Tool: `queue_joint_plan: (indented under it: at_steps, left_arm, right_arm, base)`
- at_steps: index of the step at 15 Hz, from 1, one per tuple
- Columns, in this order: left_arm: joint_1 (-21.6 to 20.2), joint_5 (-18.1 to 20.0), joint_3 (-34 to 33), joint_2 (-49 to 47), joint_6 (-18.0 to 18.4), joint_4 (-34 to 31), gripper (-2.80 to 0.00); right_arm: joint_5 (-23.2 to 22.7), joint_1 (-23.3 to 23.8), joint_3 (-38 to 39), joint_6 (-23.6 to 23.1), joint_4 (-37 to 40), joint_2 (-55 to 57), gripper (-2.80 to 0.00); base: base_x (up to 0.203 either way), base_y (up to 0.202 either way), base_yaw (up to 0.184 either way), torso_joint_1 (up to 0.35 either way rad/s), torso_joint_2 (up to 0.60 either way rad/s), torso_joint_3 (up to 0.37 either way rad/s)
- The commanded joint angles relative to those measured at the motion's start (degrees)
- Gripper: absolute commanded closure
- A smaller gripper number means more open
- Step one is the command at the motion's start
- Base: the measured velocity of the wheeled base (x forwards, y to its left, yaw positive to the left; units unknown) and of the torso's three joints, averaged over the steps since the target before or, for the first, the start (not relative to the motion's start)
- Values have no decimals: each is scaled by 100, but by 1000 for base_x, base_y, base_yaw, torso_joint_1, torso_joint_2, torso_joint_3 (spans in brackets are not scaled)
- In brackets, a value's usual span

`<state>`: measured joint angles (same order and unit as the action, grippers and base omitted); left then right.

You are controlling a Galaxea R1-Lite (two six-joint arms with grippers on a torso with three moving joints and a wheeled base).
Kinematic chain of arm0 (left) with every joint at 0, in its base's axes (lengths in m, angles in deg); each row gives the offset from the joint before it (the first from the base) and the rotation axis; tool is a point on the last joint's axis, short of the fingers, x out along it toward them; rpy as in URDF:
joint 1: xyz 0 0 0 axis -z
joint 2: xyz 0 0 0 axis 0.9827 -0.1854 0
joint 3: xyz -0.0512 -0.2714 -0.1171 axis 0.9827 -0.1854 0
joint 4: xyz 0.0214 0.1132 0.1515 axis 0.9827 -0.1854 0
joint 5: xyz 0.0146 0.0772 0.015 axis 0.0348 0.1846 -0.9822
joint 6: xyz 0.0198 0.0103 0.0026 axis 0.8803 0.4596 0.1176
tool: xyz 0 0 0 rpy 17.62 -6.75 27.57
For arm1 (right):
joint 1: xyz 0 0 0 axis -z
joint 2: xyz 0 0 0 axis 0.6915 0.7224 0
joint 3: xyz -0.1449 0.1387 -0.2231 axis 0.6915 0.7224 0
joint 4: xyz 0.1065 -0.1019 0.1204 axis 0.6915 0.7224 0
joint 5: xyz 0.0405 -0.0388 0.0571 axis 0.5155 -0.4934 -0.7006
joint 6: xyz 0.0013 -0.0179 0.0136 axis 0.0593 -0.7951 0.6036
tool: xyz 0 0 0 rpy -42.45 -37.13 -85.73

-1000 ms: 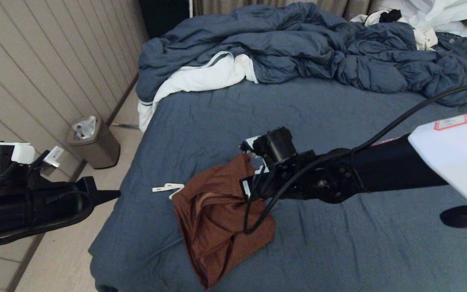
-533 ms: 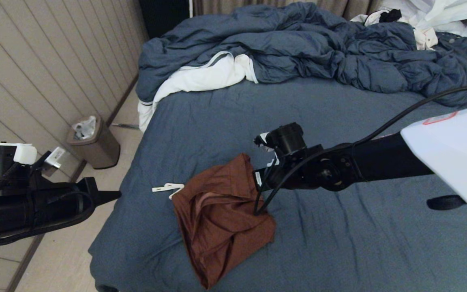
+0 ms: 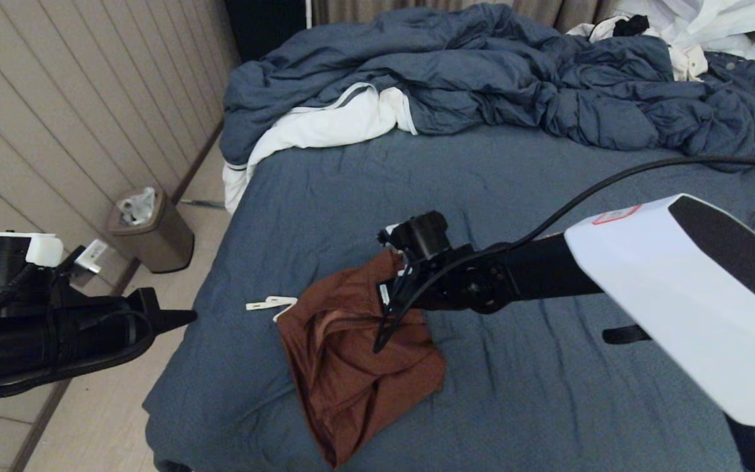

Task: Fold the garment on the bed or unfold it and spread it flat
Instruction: Fold the brown shorts

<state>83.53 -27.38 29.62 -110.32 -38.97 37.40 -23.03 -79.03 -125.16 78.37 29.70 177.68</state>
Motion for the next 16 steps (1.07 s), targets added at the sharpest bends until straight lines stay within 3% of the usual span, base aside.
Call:
queue_joint_plan:
  at_steps: [1, 8, 16]
  left_arm:
    - [0, 12, 1, -19, -22, 13, 0]
    - [18, 12, 1, -28, -22, 13, 0]
    - [35, 5, 10, -63, -14, 22, 0]
  right_arm:
    - [2, -192, -370, 27, 1, 407, 0]
    - [37, -735, -1852, 339, -25, 730, 0]
    - [338, -812, -1899, 364, -419, 358, 0]
  base:
    - [0, 0, 0, 0, 0, 0]
    - [0, 0, 0, 0, 0, 0]
    - [0, 0, 0, 0, 0, 0]
